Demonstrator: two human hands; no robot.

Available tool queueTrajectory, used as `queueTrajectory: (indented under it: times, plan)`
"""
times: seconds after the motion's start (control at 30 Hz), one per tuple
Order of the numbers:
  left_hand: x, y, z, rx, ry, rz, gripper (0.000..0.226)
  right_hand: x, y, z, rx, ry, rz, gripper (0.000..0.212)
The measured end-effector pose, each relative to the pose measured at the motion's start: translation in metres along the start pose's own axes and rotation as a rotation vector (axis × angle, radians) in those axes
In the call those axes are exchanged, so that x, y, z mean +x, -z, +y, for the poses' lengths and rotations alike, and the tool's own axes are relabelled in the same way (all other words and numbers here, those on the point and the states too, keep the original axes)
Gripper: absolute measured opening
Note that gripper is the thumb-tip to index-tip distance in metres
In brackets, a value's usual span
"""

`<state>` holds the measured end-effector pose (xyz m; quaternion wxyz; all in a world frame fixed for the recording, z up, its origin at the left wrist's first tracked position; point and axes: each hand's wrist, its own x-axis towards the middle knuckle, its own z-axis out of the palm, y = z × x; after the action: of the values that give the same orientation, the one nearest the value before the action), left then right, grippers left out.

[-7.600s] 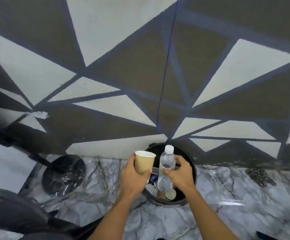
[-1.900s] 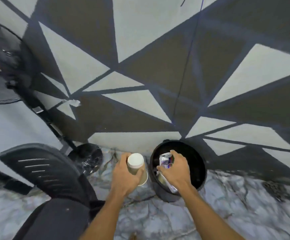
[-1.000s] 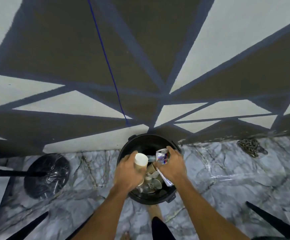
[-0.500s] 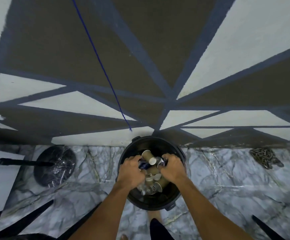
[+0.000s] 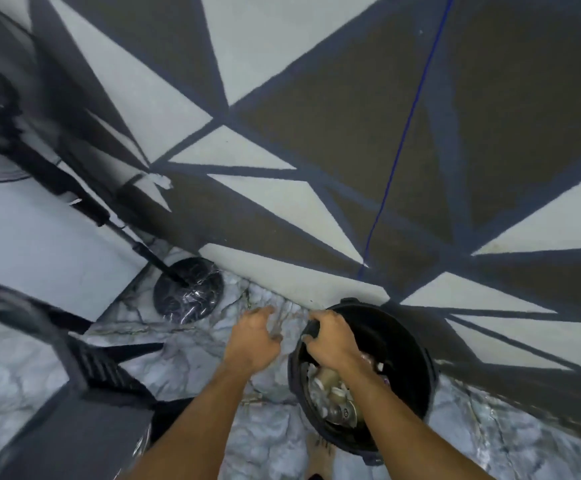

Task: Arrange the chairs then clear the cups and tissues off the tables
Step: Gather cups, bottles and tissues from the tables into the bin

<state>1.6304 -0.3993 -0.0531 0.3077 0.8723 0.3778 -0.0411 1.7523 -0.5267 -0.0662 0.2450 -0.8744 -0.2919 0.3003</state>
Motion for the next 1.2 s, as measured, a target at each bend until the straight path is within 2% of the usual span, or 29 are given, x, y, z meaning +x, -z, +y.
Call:
queueTrajectory:
  times: [0.13, 0.23, 0.37, 0.6, 0.83, 1.0, 1.13, 1.2]
  plan:
    - [-0.046, 0.049, -0.059, -0.071, 0.054, 0.149, 0.054, -0.018, -0.04, -0.074, -0.082, 0.206, -0.047, 0.035]
    - [-0.093, 0.085, -0.105, -0.111, 0.097, 0.266, 0.05, -0.043, -0.074, -0.133, -0.111, 0.339, -0.12, 0.024]
    - [-0.162, 0.12, -0.172, -0.117, 0.205, 0.389, 0.046, -0.081, -0.13, -0.201, -0.161, 0.515, -0.159, 0.024]
    - [-0.285, 0.152, -0.284, -0.116, 0.491, 0.465, 0.06, -0.156, -0.23, -0.296, -0.319, 0.771, -0.312, 0.045]
    - [-0.367, 0.163, -0.352, -0.199, 0.701, 0.587, 0.063, -0.205, -0.308, -0.365, -0.424, 0.954, -0.483, 0.049]
    - [-0.394, 0.176, -0.392, -0.233, 0.81, 0.695, 0.045, -0.212, -0.359, -0.41, -0.474, 1.048, -0.61, 0.051]
    - [-0.406, 0.192, -0.423, -0.273, 0.93, 0.752, 0.056, -0.213, -0.393, -0.45, -0.487, 1.111, -0.684, 0.028]
    - [-0.409, 0.2, -0.436, -0.293, 0.983, 0.766, 0.055, -0.211, -0.411, -0.468, -0.507, 1.15, -0.7, 0.029]
